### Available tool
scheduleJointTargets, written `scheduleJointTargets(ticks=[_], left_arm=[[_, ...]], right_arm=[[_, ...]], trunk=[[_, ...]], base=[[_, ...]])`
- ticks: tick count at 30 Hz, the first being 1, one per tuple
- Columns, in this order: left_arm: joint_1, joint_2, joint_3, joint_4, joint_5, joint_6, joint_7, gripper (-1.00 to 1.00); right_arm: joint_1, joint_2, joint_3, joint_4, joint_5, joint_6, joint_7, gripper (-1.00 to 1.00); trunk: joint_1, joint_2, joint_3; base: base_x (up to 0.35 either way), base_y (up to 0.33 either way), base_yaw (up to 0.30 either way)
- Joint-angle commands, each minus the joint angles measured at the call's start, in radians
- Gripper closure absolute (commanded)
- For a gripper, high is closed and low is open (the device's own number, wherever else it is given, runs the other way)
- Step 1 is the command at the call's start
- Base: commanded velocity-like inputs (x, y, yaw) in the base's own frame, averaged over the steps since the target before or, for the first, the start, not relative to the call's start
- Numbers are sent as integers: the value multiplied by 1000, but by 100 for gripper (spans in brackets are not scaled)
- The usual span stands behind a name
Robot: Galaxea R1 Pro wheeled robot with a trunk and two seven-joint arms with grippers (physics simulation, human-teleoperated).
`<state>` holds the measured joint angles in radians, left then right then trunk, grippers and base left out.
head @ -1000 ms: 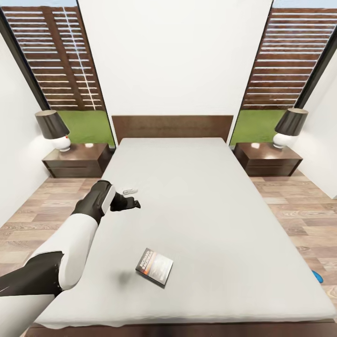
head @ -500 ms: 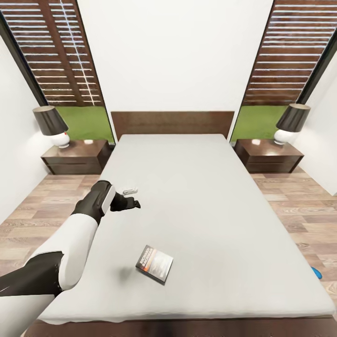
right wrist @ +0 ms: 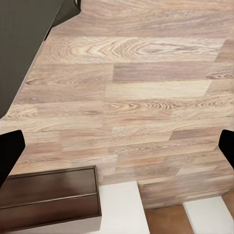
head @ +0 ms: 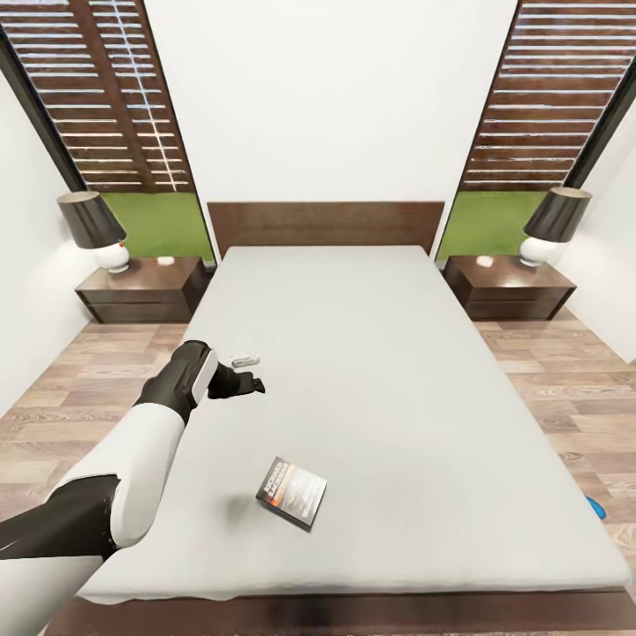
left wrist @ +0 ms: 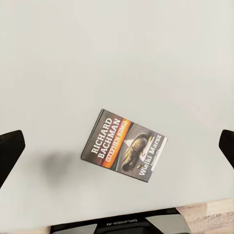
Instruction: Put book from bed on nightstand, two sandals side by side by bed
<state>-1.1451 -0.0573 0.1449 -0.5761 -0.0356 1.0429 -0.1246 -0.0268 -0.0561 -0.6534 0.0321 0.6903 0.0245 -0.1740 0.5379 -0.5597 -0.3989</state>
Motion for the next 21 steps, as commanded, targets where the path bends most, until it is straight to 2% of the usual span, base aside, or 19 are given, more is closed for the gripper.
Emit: scheduleJointTargets(ticks=[1, 21], left_arm=[[-1, -1, 7, -1, -4, 4, -4, -100], [-1, -2, 7, -2, -4, 4, -4, -100]], right_arm=[[-1, 0, -6, 3, 11, 1, -6, -100], [-2, 1, -6, 3, 11, 2, -6, -100]], trunk=[[0, -1, -3], [0, -1, -36]], base=[[0, 0, 0], [0, 0, 0]])
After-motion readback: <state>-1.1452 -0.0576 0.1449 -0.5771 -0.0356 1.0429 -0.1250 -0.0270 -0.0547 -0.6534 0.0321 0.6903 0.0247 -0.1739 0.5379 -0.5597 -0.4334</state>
